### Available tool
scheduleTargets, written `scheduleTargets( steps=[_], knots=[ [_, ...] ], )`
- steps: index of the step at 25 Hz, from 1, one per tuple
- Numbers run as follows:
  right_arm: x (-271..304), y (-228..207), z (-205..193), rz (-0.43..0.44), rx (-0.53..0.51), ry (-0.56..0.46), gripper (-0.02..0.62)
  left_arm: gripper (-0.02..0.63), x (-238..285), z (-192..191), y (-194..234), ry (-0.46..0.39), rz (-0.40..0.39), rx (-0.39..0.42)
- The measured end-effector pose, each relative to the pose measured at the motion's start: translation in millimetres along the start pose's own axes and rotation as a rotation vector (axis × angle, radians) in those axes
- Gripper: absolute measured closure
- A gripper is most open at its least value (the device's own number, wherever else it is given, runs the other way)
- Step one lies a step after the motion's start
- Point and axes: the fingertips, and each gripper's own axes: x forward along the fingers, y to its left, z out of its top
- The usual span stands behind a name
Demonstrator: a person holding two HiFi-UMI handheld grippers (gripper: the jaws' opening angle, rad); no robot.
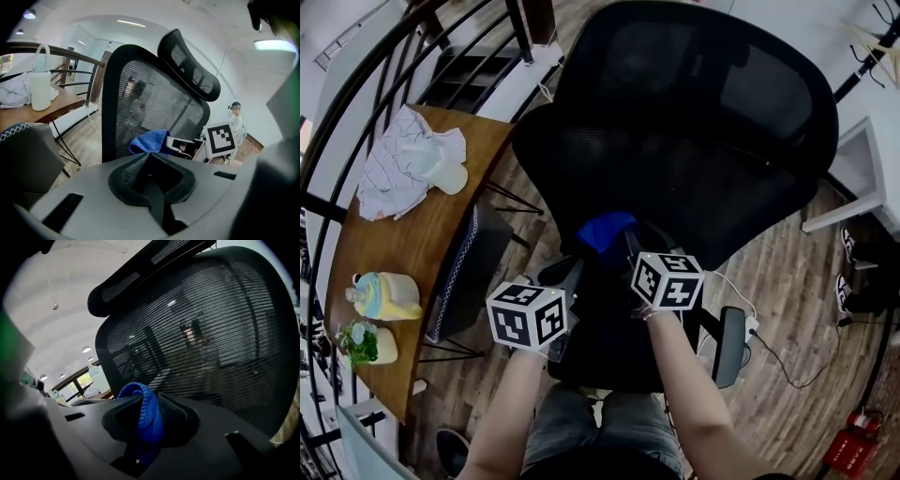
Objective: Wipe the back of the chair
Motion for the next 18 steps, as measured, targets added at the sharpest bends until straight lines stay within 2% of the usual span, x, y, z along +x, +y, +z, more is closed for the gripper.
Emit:
scheduleTargets(
  steps=[18],
  knots=[
    [-66, -98, 11, -0.152, 0.064, -0.07, 0.502, 0.584, 43, -13, -61, 0.052, -0.071, 0.028]
  ],
)
